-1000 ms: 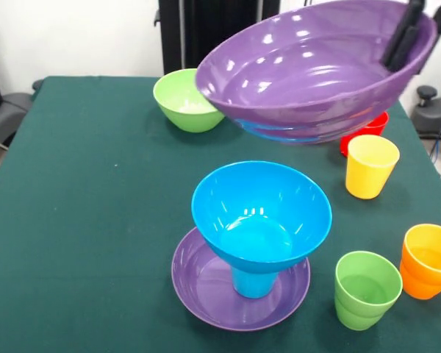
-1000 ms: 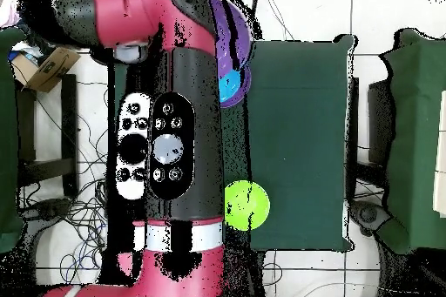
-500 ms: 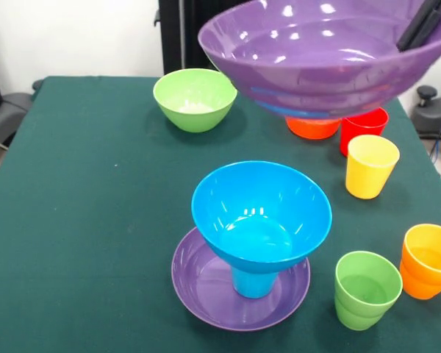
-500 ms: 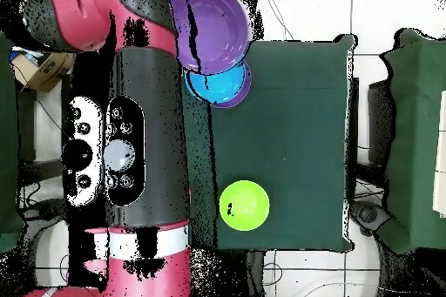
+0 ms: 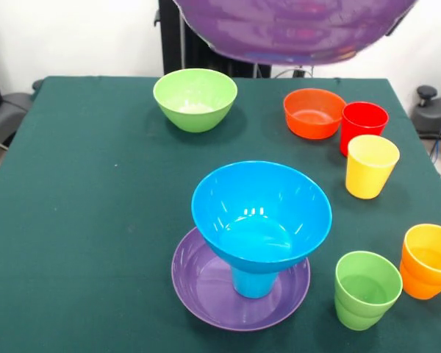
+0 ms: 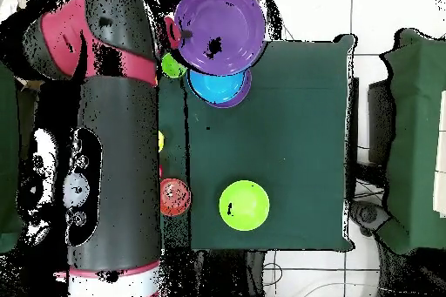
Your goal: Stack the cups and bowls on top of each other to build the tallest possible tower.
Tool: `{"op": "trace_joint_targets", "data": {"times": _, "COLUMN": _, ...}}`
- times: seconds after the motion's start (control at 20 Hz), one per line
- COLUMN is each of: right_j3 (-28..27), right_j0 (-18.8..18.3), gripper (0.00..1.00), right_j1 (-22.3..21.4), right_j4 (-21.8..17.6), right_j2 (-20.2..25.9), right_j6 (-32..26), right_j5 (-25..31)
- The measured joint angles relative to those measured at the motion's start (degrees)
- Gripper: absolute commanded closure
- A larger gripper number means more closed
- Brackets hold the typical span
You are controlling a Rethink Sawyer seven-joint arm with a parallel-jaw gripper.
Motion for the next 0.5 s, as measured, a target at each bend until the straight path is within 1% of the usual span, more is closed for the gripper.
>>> {"op": "trace_joint_targets", "data": {"times": 0.3, "right_j3": 0.69, "right_j0": 2.23, "gripper": 1.00, "right_j1": 0.78, "right_j4": -0.69, "right_j2": -2.34, "right_j6": 0.04, "right_j5": -0.07}}
{"op": "trace_joint_targets", "data": {"times": 0.5, "right_j3": 0.84, "right_j0": 2.80, "gripper": 1.00, "right_j1": 1.98, "right_j4": -0.68, "right_j2": -2.83, "right_j6": 0.05, "right_j5": -0.07}}
